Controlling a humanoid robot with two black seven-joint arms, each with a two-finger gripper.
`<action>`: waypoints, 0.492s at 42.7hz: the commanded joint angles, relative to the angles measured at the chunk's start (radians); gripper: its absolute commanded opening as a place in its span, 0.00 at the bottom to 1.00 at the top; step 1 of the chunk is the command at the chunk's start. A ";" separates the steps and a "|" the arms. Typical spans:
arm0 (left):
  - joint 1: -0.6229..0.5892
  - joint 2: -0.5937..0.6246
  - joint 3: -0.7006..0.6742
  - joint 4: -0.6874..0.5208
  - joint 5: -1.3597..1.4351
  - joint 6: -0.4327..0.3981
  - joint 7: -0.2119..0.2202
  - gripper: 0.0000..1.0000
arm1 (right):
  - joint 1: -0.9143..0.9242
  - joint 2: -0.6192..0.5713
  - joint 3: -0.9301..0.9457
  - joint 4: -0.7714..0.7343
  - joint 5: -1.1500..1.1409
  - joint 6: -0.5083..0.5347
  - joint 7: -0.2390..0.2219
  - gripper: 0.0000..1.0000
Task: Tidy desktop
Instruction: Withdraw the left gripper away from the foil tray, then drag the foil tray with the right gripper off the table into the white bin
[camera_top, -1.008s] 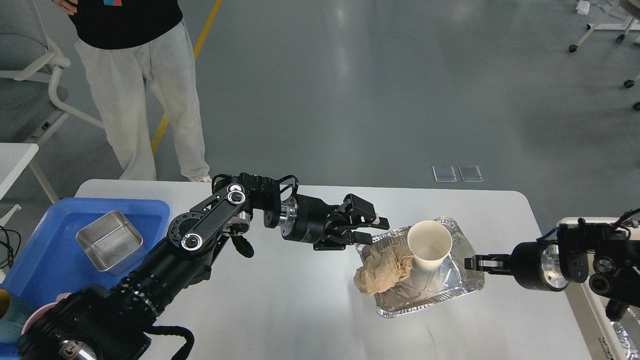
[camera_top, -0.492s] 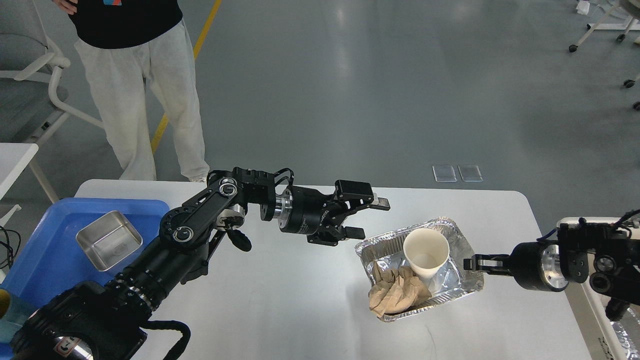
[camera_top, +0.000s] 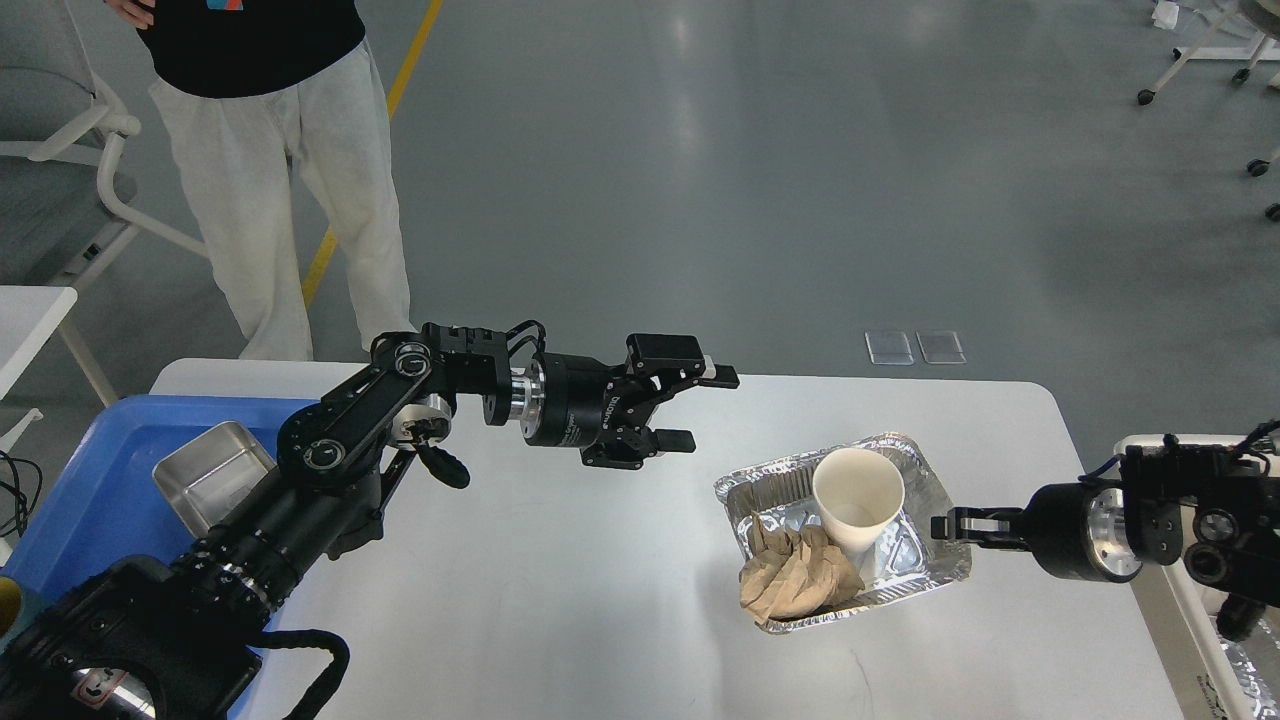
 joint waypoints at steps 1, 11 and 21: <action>0.000 0.051 -0.057 0.000 -0.039 0.001 0.000 0.97 | -0.004 -0.001 -0.001 -0.009 0.026 0.000 0.000 0.00; 0.003 0.114 -0.180 0.002 -0.067 0.001 -0.002 0.97 | -0.002 -0.011 0.013 -0.061 0.099 -0.002 0.000 0.00; 0.034 0.185 -0.270 0.002 -0.134 0.149 -0.002 0.97 | 0.001 -0.057 0.039 -0.143 0.227 -0.006 -0.003 0.00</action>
